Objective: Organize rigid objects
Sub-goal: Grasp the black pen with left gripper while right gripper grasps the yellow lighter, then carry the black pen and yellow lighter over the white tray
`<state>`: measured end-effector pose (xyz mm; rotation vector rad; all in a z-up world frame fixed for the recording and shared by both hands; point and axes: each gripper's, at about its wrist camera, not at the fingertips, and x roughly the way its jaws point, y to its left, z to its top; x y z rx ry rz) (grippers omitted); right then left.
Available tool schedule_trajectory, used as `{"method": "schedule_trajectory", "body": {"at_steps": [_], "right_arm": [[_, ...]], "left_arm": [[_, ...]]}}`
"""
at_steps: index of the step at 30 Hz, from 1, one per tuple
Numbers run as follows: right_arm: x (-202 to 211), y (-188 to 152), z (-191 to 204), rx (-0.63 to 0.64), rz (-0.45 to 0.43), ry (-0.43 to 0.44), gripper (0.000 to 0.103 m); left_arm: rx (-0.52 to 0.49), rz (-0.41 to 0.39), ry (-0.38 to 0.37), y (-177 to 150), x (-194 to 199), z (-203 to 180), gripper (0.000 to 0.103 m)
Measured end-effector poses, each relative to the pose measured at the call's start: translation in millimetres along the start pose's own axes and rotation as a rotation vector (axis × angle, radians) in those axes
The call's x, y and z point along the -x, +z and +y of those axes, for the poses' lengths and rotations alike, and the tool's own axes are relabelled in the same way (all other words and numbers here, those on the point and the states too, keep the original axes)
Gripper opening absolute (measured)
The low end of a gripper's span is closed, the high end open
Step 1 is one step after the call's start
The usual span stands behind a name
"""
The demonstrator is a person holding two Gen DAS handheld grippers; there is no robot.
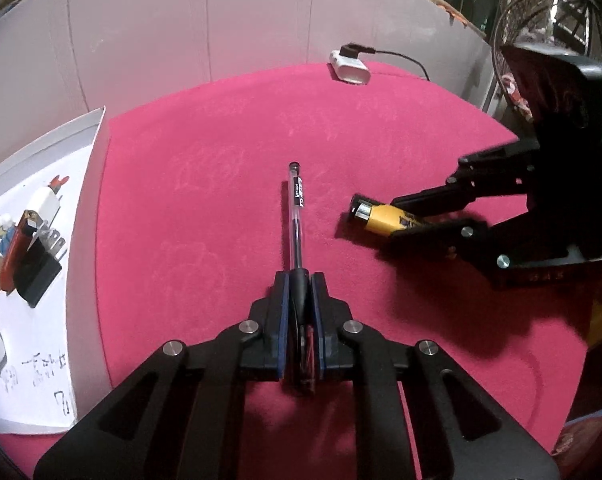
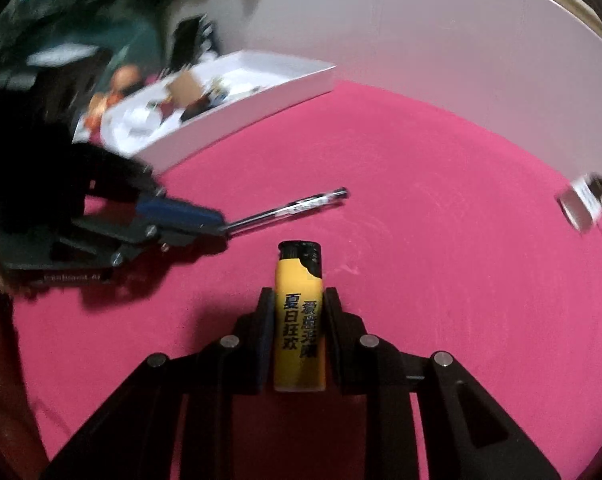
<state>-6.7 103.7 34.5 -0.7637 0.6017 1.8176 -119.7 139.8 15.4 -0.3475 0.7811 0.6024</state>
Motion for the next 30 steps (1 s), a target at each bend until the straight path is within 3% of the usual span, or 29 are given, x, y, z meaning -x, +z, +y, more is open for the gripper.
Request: {"method": "schedule_trajectory", "body": {"at_steps": [7,12,21,30], "right_arm": [[39.7,-8.5,-7.3,-0.205,-0.184,0.013,0.023],[67.0,-5.8,1.8,-0.25,-0.295,0.004,0.023],[91.5,24.3,26.8,-0.201,-0.388,0.004,0.023],[89.8,60.5,56.8,-0.152,-0.424,0.048,0.023]], "left_arm": [[0.02,-0.065,0.003,5.4,21.6,-2.4,0.01],[0.01,-0.138,0.017,14.1,45.0,-9.5,0.01],[0.045,-0.222,0.056,21.2,78.0,2.1,0.01],[0.148,-0.293,0.136,16.1,110.6,43.9,0.01]]}}
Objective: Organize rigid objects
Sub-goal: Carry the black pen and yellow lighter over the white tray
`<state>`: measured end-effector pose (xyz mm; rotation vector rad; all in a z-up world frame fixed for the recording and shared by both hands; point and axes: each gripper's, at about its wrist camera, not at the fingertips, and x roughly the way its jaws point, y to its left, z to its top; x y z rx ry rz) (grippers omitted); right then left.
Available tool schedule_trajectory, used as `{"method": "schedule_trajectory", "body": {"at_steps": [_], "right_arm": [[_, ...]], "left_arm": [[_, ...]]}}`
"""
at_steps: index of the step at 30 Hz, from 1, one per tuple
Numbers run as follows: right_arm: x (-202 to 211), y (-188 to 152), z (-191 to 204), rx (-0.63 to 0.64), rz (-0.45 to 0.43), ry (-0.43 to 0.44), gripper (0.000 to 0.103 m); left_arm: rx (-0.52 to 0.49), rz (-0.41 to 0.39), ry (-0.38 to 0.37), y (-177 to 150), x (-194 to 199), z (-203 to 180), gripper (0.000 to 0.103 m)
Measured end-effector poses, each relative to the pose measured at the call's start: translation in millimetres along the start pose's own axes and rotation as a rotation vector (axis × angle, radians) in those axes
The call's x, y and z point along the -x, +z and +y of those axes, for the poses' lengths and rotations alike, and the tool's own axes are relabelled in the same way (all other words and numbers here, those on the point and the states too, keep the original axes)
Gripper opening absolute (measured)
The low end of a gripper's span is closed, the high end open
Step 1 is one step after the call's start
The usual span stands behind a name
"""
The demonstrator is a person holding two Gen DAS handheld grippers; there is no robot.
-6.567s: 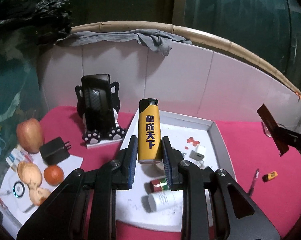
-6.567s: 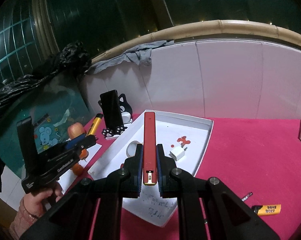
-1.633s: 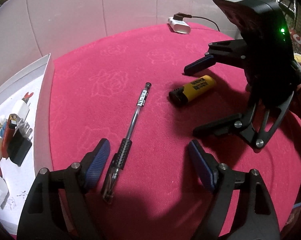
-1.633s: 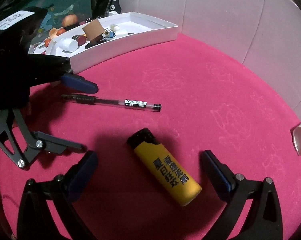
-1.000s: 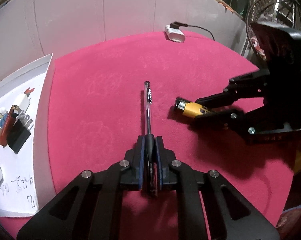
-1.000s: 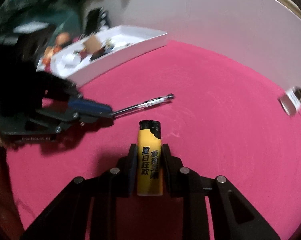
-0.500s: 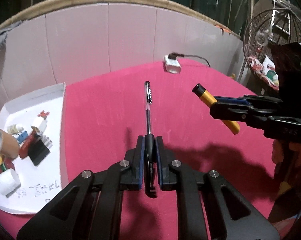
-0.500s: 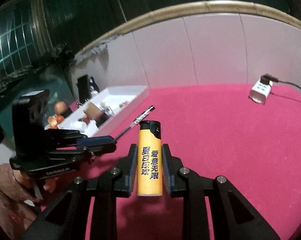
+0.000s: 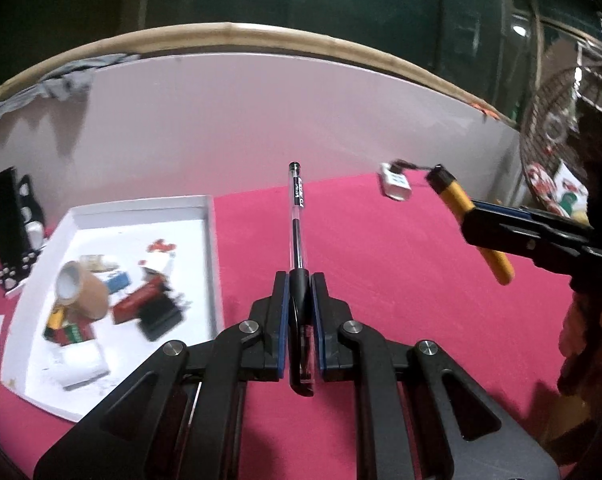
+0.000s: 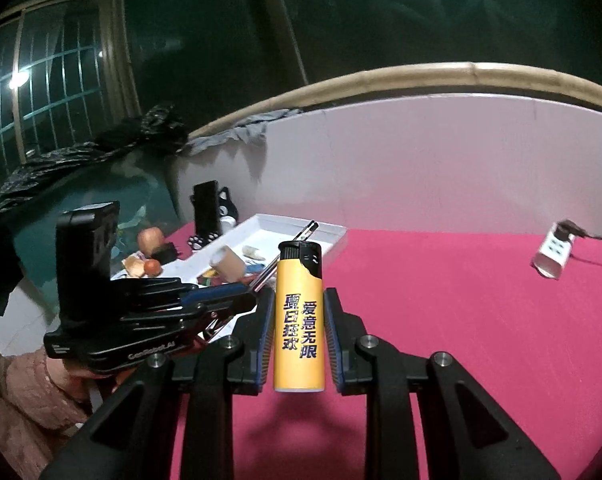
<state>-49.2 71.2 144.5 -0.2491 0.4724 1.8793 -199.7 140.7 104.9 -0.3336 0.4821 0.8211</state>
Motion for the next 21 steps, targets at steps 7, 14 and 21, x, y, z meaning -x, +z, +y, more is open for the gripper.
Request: {"method": "schedule_trajectory", "body": {"at_steps": [7,14,21], "right_arm": [[-23.8,20.9,22.4,-0.002,-0.011,0.042,0.023],[-57.5,42.5,39.3,-0.018,0.011,0.068,0.023],[-89.7,59.5,58.6,-0.05,0.03,0.087,0.023]], "left_arm": [[0.056,-0.037,0.093,1.8,15.2,39.8,0.01],[0.094,-0.054,0.218,6.4,20.4,86.4,0.01],[0.122,-0.051,0.282,14.3,21.1,125.0,0.01]]}}
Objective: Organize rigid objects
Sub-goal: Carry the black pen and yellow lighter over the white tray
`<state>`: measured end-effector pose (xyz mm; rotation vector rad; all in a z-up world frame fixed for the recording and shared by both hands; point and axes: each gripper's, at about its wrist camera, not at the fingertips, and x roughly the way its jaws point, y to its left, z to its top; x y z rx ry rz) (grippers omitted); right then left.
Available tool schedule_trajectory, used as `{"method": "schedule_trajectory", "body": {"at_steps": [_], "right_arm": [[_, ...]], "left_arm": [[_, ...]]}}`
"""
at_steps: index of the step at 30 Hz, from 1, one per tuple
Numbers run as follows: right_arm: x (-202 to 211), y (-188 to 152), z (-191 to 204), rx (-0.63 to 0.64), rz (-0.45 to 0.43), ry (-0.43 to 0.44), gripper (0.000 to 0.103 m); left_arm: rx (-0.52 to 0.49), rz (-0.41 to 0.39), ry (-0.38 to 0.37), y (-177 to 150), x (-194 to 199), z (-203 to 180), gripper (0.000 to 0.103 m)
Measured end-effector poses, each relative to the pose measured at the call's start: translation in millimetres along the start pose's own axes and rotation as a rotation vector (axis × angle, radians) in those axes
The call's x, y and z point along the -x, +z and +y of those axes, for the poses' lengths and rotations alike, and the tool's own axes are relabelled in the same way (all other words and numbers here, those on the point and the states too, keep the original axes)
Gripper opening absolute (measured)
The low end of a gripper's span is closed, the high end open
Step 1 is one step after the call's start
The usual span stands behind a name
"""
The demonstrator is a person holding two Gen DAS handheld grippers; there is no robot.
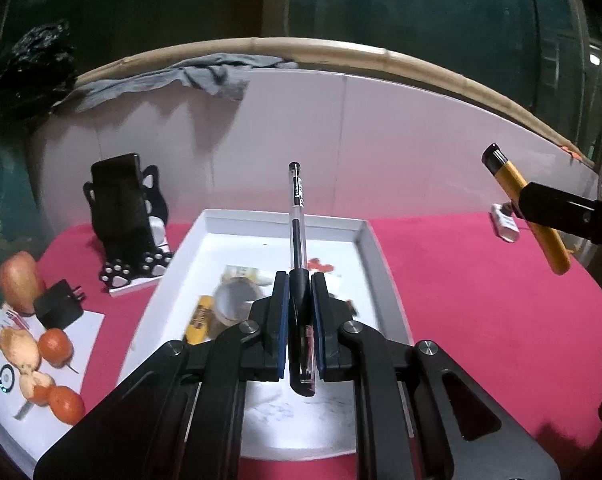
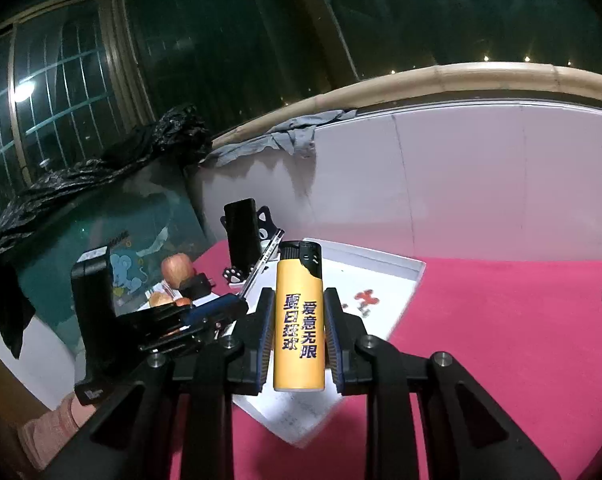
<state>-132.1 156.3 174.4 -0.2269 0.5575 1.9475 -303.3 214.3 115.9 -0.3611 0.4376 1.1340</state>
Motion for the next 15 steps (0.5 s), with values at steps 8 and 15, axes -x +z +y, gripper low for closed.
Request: {"method": "schedule_trajectory", "body": {"at_steps": [8,15], "right_arm": [[-43.3,5.0,17.9,-0.036,0.032,-0.002,0.023],[-81.2,0.4,17.0,-0.099,0.079,-0.02,0.023]], "left_arm": [[0.026,0.026,0.021,6.9,-19.3,24.5,0.01],[0.037,0.061,0.006,16.8,-44.7,35.2,0.01]]}}
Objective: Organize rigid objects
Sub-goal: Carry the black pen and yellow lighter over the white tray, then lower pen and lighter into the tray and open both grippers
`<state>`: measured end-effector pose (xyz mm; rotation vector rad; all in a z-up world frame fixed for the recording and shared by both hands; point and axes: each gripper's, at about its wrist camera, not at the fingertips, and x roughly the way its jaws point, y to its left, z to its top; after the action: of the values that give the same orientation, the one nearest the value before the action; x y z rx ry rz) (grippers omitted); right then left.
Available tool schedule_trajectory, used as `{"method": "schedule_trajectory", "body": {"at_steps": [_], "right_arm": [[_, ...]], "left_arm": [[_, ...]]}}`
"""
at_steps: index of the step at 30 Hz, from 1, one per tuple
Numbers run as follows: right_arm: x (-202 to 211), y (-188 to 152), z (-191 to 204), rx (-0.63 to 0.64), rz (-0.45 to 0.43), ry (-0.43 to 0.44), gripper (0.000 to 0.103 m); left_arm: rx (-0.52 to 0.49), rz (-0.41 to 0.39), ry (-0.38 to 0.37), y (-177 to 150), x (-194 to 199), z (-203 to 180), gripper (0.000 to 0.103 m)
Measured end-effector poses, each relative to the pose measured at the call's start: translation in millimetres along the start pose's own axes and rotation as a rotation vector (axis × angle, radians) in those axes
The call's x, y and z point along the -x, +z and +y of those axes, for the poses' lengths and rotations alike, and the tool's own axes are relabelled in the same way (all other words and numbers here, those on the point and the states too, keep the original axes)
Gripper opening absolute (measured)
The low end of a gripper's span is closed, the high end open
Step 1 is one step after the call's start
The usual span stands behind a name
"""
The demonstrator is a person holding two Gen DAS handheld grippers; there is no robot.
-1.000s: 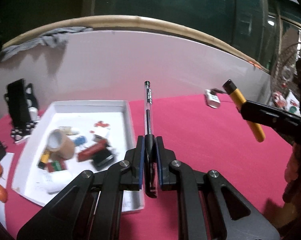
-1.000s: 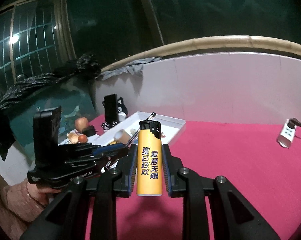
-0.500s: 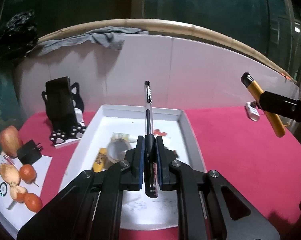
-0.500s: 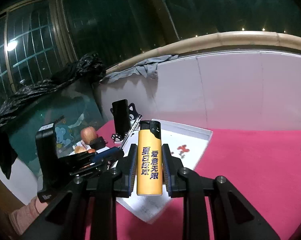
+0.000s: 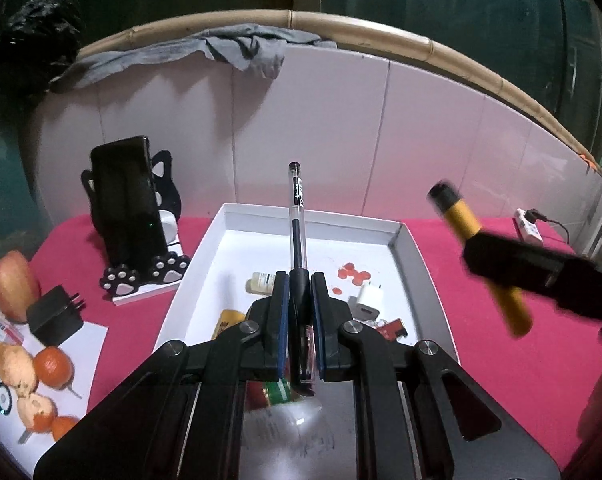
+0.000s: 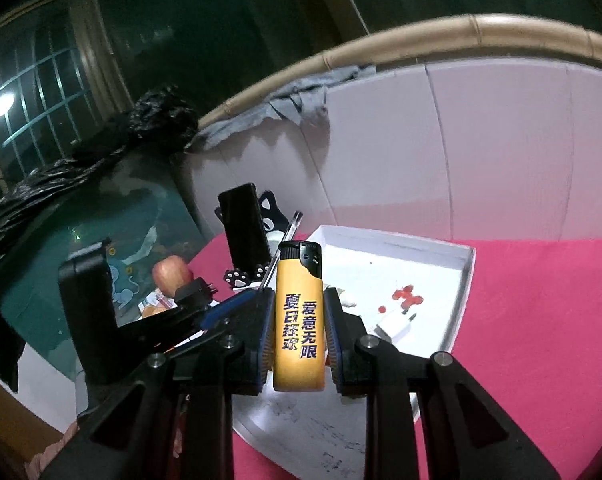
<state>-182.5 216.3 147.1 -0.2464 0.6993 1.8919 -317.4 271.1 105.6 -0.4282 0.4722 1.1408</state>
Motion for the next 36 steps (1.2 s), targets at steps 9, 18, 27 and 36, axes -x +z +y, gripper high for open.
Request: {"method": "schedule_trajectory", "body": {"at_steps": [9,18,27,36], "right_arm": [[-42.3,-17.7,-9.9,-0.067,0.09,-0.033,0.023],[-61.9,-28.8,-21.9,-0.128,0.129,-0.066,0.024],[-58.1,-31.2,-16.1,-0.115,0.13,-0.104,0.025],[-34.6,-39.7,-9.0,-0.047,0.026,-0.176,0.103]], "left_arm": [[0.03,0.057,-0.016,3.4,-32.9,7.3,0.01],[0.031,0.073,0.019,5.4,-46.7,7.3,0.01],[0.052,0.075,0.053,7.8,-48.7,12.9,0.048],[0.065,0.007,0.147,7.3,-28.3,16.4,0.103]]}}
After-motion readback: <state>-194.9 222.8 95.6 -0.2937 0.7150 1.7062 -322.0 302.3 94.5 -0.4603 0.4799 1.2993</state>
